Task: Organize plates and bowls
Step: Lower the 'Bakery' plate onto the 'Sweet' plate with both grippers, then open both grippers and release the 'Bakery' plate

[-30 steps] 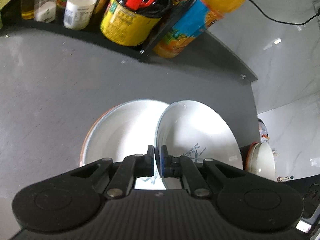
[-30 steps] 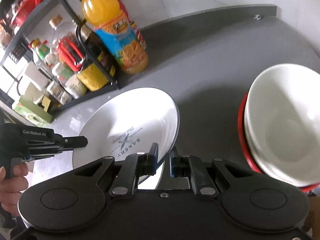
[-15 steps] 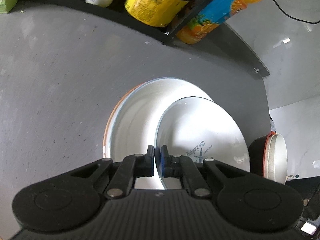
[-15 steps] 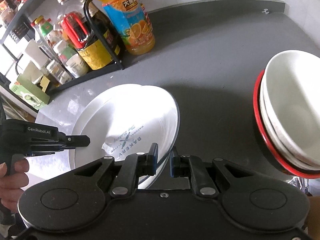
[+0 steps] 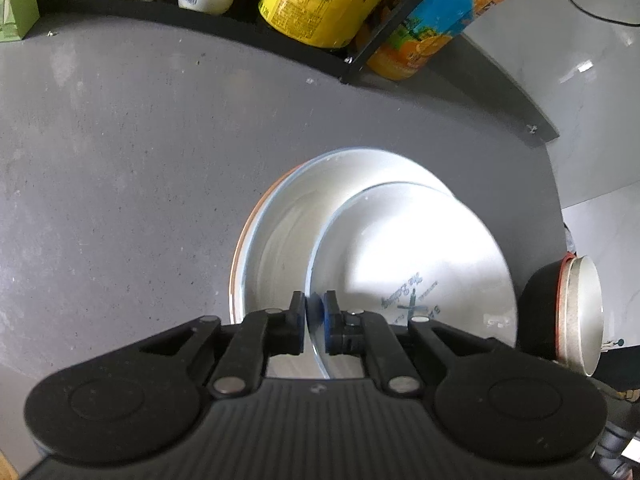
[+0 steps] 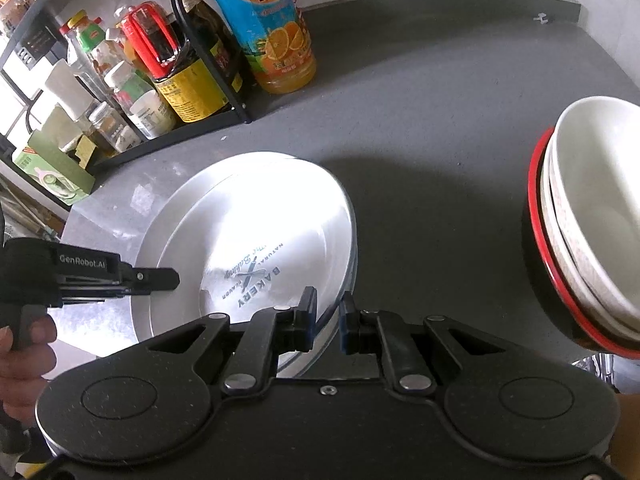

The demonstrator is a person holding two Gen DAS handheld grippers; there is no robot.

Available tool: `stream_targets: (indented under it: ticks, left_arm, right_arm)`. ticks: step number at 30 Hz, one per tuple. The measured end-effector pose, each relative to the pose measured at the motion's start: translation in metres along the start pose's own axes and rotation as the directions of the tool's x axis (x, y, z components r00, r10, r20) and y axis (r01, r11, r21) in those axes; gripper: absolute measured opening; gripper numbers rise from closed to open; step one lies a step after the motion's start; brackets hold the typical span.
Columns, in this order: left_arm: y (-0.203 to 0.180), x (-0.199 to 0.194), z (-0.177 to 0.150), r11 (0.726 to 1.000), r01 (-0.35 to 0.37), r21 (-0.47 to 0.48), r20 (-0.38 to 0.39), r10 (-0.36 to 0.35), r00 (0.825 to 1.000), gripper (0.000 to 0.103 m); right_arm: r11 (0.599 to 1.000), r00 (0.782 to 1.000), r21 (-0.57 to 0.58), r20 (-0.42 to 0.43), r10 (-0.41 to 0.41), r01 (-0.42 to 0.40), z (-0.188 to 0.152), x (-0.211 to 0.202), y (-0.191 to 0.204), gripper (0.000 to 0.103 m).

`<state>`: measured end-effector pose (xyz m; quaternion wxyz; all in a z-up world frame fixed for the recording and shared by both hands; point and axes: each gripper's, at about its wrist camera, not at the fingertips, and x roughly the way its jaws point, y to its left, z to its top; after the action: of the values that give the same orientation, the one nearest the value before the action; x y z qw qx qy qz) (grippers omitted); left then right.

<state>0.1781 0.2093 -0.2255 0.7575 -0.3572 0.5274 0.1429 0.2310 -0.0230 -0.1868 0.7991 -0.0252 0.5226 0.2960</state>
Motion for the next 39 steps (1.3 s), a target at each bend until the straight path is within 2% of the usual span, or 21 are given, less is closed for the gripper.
stream_targets:
  ticks: [8, 16, 25, 29, 32, 33, 34, 39]
  left_arm:
    - [-0.003, -0.017, 0.010, 0.999, -0.043, 0.014, 0.023, 0.043, 0.999, 0.010]
    - [0.004, -0.034, 0.013, 0.999, -0.033, -0.020, 0.051, 0.034, 0.998, 0.033]
    - [0.003, -0.034, 0.012, 0.999, -0.037, -0.013, 0.040, 0.037, 0.999, 0.039]
    - [0.001, -0.032, 0.012, 0.999, -0.033, -0.010, 0.033, 0.034, 0.999, 0.039]
    - [-0.002, -0.033, 0.013, 0.999, -0.034, -0.001, 0.041, 0.034, 0.999, 0.043]
    - [-0.005, -0.034, 0.013, 0.999, -0.036, 0.005, 0.046, 0.036, 0.998, 0.047]
    - [-0.007, -0.035, 0.013, 0.999, -0.039, 0.013, 0.053, 0.038, 0.998, 0.051]
    - [-0.017, -0.039, 0.014, 0.998, -0.047, 0.035, 0.081, 0.044, 0.996, 0.061]
  right_arm:
    - [1.000, 1.000, -0.019, -0.009, -0.005, 0.005, 0.002, 0.004, 0.006, 0.010]
    - [1.000, 0.999, -0.023, -0.033, -0.005, 0.005, 0.004, 0.017, 0.013, 0.011]
    - [0.999, 0.998, 0.037, -0.051, -0.025, 0.027, 0.005, 0.030, 0.017, 0.014]
    - [0.998, 0.998, 0.061, -0.063, -0.013, 0.017, 0.005, 0.027, 0.015, 0.020]
    - [0.997, 0.999, 0.077, -0.044, 0.004, -0.001, 0.006, 0.017, 0.014, 0.034]
    - [0.997, 1.000, 0.077, -0.030, 0.006, -0.004, 0.006, 0.011, 0.013, 0.041]
    - [0.997, 1.000, 0.079, -0.018, 0.007, -0.005, 0.007, 0.007, 0.013, 0.043]
    - [0.994, 1.000, 0.108, 0.013, 0.007, -0.008, 0.010, -0.008, 0.005, 0.044]
